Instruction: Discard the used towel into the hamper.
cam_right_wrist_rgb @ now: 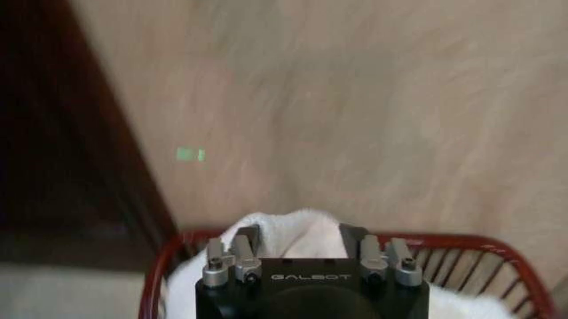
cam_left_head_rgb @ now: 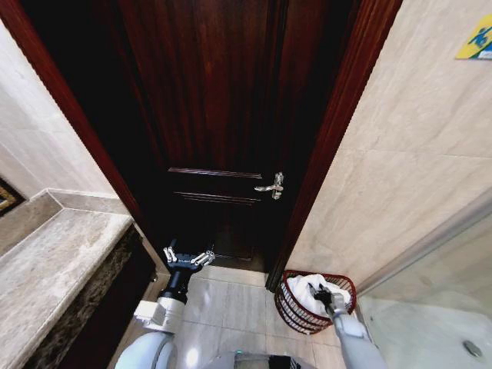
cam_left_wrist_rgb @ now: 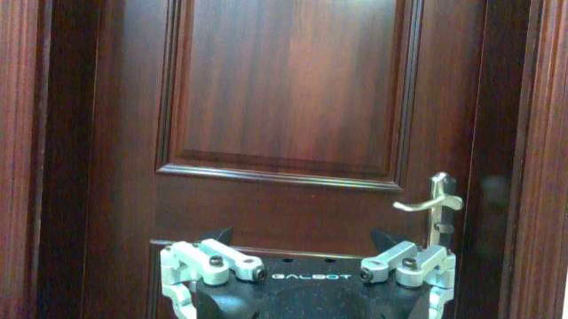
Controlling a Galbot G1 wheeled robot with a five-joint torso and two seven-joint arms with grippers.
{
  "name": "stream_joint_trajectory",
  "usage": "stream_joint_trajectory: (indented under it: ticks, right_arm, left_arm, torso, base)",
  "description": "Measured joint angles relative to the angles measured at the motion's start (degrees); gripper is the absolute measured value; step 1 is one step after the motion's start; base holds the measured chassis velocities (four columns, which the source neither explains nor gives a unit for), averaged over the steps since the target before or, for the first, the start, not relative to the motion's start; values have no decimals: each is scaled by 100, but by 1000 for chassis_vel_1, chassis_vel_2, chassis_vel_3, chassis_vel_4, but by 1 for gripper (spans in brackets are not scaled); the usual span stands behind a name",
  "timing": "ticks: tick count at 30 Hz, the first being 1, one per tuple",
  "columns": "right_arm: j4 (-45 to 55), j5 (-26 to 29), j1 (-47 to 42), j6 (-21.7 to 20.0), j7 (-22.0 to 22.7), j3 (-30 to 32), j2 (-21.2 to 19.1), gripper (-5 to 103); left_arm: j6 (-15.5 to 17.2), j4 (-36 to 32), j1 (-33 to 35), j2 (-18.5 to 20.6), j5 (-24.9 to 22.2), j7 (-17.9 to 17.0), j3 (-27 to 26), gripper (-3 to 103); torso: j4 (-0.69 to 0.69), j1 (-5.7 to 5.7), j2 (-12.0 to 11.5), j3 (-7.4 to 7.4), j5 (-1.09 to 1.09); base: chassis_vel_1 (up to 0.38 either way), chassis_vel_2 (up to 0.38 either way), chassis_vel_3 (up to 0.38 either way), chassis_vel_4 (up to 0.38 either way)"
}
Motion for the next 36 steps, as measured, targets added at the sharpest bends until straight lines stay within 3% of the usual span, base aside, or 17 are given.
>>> stream_joint_trajectory:
  ticks: [3, 4, 7, 9, 11, 19, 28, 32, 36]
  right_arm:
    - [208, 701, -87, -291, -220, 181, -328, 76]
    - [208, 701, -87, -291, -220, 181, -328, 76]
    - [-396, 743, 274, -143, -104, 126, -396, 91]
    - [-633, 739, 411, -127, -18, 73, -375, 91]
    - [-1106, 687, 698, -112, 50, -30, -301, 99]
    - [-2911, 60, 1484, 173, 85, -119, -17, 100]
    - [-4396, -806, 2221, 399, 328, -77, -19, 100]
    - [-4706, -984, 2445, 333, 507, -59, 4, 100]
    - [-5063, -1460, 2868, 13, 805, 56, 40, 100]
  left_arm:
    - [0, 0, 0, 1, 0, 0, 0, 100]
    - [0, 0, 0, 1, 0, 0, 0, 100]
    - [0, 0, 0, 1, 0, 0, 0, 100]
    - [0, 0, 0, 0, 0, 0, 0, 100]
    - [0, 0, 0, 1, 0, 0, 0, 100]
    - [0, 0, 0, 0, 0, 0, 0, 100]
    - [0, 0, 0, 1, 0, 0, 0, 100]
    - [0, 0, 0, 0, 0, 0, 0, 100]
    - [0, 0, 0, 1, 0, 0, 0, 100]
  torso:
    - [-2, 0, 0, 0, -2]
    - [-2, 0, 0, 0, -2]
    - [0, 0, 0, 0, 2]
    - [1, 0, 0, 0, 3]
    - [1, 0, 0, 0, 0]
    - [0, 1, 0, 0, 0]
    - [0, 1, 0, 0, -2]
    - [0, 0, 0, 0, -2]
    - [1, 0, 0, 0, -2]
  base:
    - [0, 0, 0, 0]
    - [0, 0, 0, 0]
    - [0, 0, 0, 0]
    - [0, 0, 0, 0]
    - [0, 0, 0, 0]
    - [0, 0, 0, 0]
    - [0, 0, 0, 0]
    - [0, 0, 0, 0]
    - [0, 0, 0, 0]
